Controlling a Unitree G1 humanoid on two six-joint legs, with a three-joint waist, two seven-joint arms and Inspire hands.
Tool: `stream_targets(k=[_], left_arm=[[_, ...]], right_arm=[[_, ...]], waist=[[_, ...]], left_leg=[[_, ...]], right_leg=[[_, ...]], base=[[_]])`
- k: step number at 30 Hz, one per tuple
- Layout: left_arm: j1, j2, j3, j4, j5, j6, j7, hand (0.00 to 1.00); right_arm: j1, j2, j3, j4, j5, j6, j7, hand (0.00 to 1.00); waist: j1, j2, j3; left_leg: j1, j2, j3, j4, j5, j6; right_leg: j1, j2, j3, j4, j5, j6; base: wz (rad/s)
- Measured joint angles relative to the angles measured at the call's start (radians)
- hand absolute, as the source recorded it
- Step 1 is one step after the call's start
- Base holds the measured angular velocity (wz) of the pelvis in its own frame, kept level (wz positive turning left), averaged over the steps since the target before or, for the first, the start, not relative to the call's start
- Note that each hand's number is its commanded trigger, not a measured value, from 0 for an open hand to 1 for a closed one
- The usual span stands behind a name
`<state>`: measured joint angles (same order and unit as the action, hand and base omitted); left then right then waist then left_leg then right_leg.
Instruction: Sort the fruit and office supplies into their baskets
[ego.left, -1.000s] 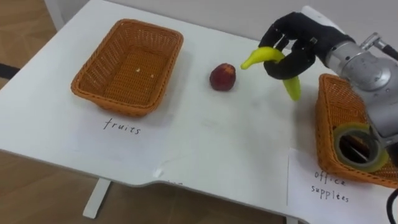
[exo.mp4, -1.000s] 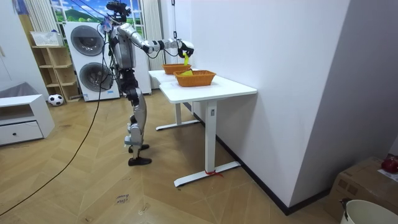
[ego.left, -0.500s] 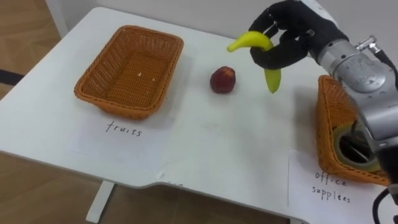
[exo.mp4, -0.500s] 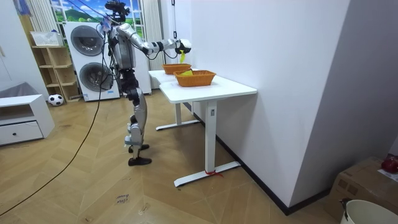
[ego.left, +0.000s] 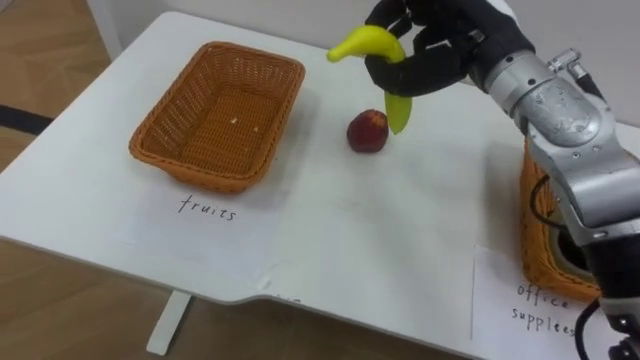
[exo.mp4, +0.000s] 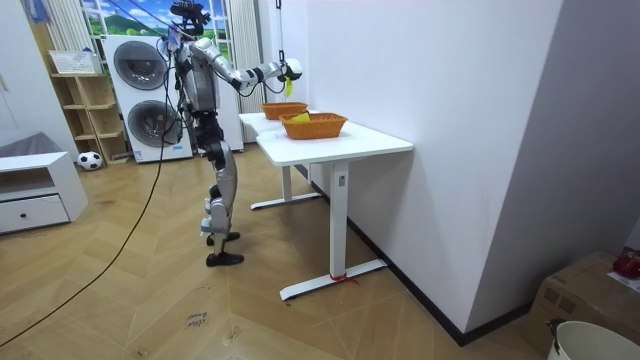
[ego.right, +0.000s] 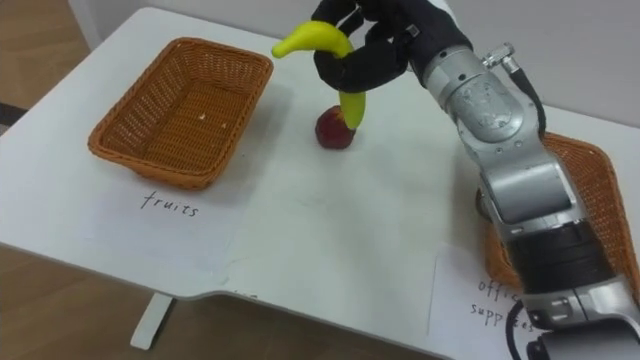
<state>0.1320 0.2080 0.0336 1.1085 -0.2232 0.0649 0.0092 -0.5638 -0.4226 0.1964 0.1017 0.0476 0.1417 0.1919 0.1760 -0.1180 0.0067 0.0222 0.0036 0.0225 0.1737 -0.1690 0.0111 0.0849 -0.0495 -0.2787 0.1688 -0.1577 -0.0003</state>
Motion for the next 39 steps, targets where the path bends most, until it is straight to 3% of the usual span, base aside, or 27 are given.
stream_targets(k=[4, 8, 11, 16, 20, 22, 25, 32, 39], left_arm=[[0.000, -0.003, 0.000, 0.000, 0.000, 0.002, 0.003, 0.00], [-0.001, -0.003, 0.000, -0.001, 0.000, 0.006, 0.005, 0.00], [-0.003, -0.004, 0.000, 0.001, -0.001, 0.015, 0.006, 0.00], [0.012, -0.004, 0.003, 0.007, 0.001, 0.015, 0.008, 0.00], [0.017, -0.003, 0.005, 0.008, 0.000, 0.014, 0.011, 0.00], [0.020, -0.003, 0.003, 0.010, 0.002, 0.014, 0.019, 0.00], [0.039, -0.003, 0.005, 0.011, 0.043, 0.015, 0.027, 0.00], [0.073, -0.008, 0.004, 0.011, 0.184, 0.032, 0.029, 0.00], [0.079, -0.026, 0.002, 0.010, 0.241, 0.055, 0.022, 0.00]], right_arm=[[0.000, 0.040, 0.000, 0.004, 0.019, 0.000, -0.026, 1.00], [0.000, 0.045, 0.000, 0.004, 0.035, 0.000, -0.048, 1.00], [0.000, 0.048, 0.000, 0.004, 0.048, 0.001, -0.066, 1.00], [-0.001, 0.106, 0.001, 0.003, 0.062, 0.002, -0.071, 1.00], [-0.003, 0.126, 0.009, 0.004, 0.057, 0.002, -0.079, 1.00], [-0.012, 0.130, 0.016, 0.005, 0.057, 0.002, -0.098, 1.00], [-0.026, 0.141, 0.017, 0.022, 0.057, 0.000, -0.136, 1.00], [-0.033, 0.145, 0.020, 0.082, 0.064, -0.013, -0.171, 1.00], [-0.033, 0.150, 0.061, 0.094, 0.066, -0.018, -0.186, 1.00]], waist=[[0.000, 0.003, -0.0018], [0.003, 0.004, -0.0021], [0.015, 0.003, -0.0024], [0.030, -0.002, -0.0060], [0.058, -0.010, -0.0068], [0.078, -0.013, -0.0042], [0.082, -0.015, 0.0064], [0.106, -0.011, 0.0102], [0.111, -0.008, 0.0131]], left_leg=[[-0.002, 0.000, -0.003, 0.001, 0.000, 0.000], [-0.005, -0.001, -0.008, 0.002, 0.000, 0.000], [-0.009, -0.001, -0.011, 0.005, 0.000, 0.000], [-0.012, -0.001, -0.024, 0.005, 0.000, 0.000], [-0.019, -0.002, -0.033, 0.006, 0.000, 0.000], [-0.019, -0.003, -0.041, 0.007, 0.000, 0.000], [-0.019, -0.007, -0.060, 0.011, 0.000, 0.000], [-0.032, -0.019, -0.088, 0.018, 0.000, 0.001], [-0.050, -0.020, -0.107, 0.028, 0.000, 0.000]], right_leg=[[0.000, 0.000, -0.013, 0.000, -0.001, 0.001], [0.001, -0.001, -0.025, 0.000, -0.001, 0.001], [-0.001, -0.001, -0.027, 0.000, -0.001, 0.001], [0.001, 0.000, -0.043, 0.000, -0.002, 0.003], [0.001, -0.001, -0.055, -0.001, -0.002, 0.003], [0.002, -0.001, -0.057, -0.001, -0.002, 0.003], [0.008, -0.002, -0.073, -0.002, -0.002, 0.003], [0.015, -0.011, -0.084, -0.002, -0.007, 0.011], [0.012, -0.010, -0.109, -0.003, -0.009, 0.014]], base=[[0.00], [0.04], [0.02], [0.07], [0.08], [0.07], [0.19], [0.14], [0.09]])
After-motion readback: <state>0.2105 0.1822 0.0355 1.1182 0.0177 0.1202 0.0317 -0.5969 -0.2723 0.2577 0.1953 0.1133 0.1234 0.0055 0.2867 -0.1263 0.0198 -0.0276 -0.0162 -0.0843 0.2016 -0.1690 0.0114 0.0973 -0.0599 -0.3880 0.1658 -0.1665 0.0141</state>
